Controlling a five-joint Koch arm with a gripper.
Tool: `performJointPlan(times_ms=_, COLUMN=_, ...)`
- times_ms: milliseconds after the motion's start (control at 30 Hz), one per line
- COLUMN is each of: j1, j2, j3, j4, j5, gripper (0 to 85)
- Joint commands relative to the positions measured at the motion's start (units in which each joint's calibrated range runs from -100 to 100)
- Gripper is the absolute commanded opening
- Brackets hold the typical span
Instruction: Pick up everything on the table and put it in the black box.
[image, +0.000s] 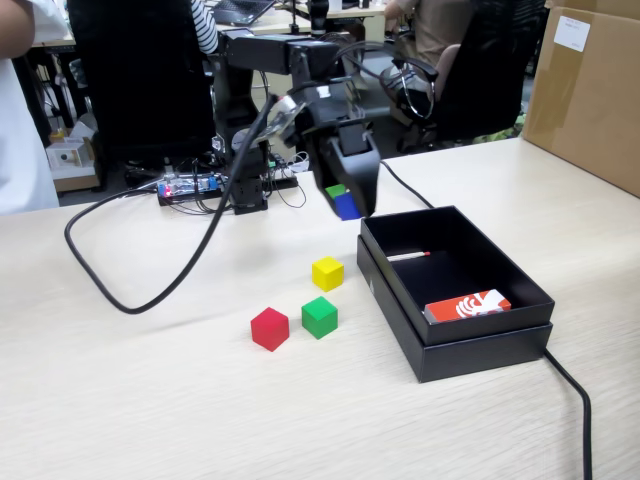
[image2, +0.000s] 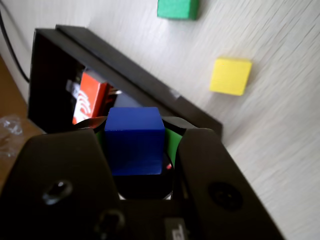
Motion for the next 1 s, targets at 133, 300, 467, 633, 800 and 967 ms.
performJointPlan(times_ms=133, j1=6.15, j2=28.93, j3=19.52, j4=-2.0, j5=5.32, gripper=6.1)
performJointPlan(times_ms=300, j1=6.69, j2=37.19, j3=20.33, j4=-4.24, j5=7.23, gripper=20.1)
performJointPlan(times_ms=467, j1=6.4, j2=32.72, j3=19.7, j4=-5.88, j5=7.47, gripper=28.1)
performJointPlan(times_ms=633, j1=4.93, j2=11.72, j3=19.34, j4=-10.55, j5=7.18, gripper=34.8)
performJointPlan(times_ms=800, j1=2.1, j2=-6.41, j3=8.82, j4=-10.72, j5=4.49, gripper=34.8)
performJointPlan(times_ms=967, j1=-0.49, j2=-16.28, j3=-8.5, j4=-10.72, j5=2.59, gripper=44.0)
